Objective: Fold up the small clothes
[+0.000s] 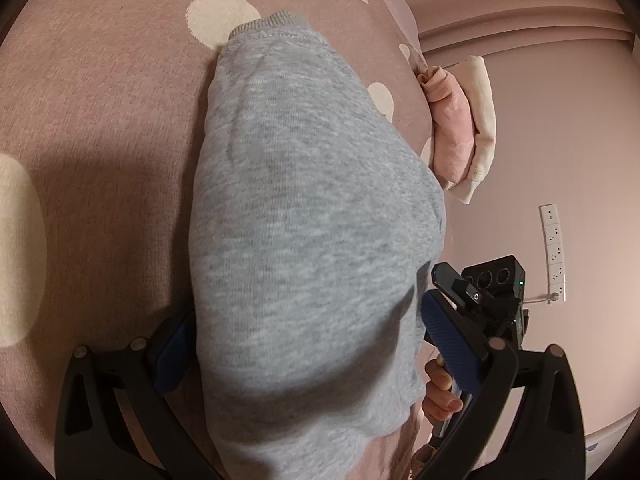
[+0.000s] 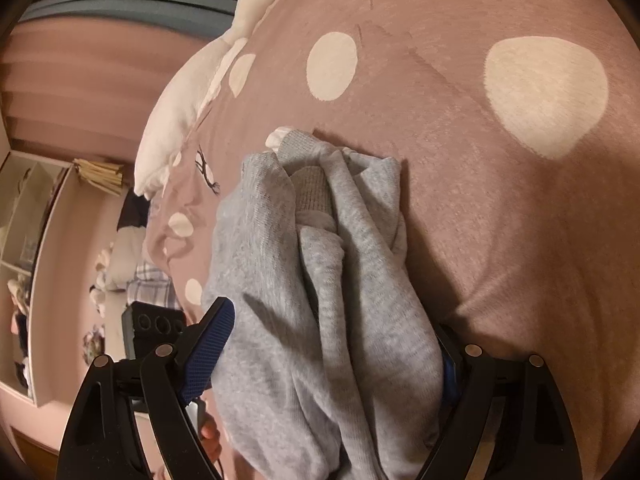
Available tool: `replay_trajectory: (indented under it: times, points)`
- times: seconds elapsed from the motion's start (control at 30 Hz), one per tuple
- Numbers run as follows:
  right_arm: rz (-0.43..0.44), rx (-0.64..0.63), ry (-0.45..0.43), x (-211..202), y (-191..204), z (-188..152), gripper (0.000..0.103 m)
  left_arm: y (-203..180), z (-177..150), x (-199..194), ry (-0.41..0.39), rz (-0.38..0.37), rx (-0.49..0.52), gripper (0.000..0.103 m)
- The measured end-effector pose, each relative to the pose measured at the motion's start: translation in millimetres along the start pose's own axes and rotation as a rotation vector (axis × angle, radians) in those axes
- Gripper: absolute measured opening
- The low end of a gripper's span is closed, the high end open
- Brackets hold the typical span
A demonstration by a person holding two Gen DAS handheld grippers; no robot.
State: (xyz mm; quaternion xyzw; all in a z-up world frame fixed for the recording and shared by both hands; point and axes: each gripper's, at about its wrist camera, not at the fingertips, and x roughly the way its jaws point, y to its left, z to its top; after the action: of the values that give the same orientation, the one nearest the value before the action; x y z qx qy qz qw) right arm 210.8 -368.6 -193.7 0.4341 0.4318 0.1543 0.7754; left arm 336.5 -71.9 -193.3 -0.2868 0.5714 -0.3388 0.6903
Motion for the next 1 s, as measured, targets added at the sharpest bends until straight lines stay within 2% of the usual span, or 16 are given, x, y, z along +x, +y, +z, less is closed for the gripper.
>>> replay_trajectory:
  times: [0.17,0.5,0.7,1.0]
  points:
    - [-0.026,-0.021,0.003,3,4,1,0.086,-7,4,8,0.012,0.044,0.01,0.103]
    - [-0.047,-0.037,-0.003,6,7,1,0.086,-9,7,13,0.005,0.06,0.002,0.103]
    - [-0.079,-0.064,-0.015,9,13,-1,0.086,-18,5,18,0.018,0.099,0.059,0.102]
    - [-0.104,-0.079,-0.017,10,14,0,0.085,-14,4,18,-0.005,0.076,0.049,0.102]
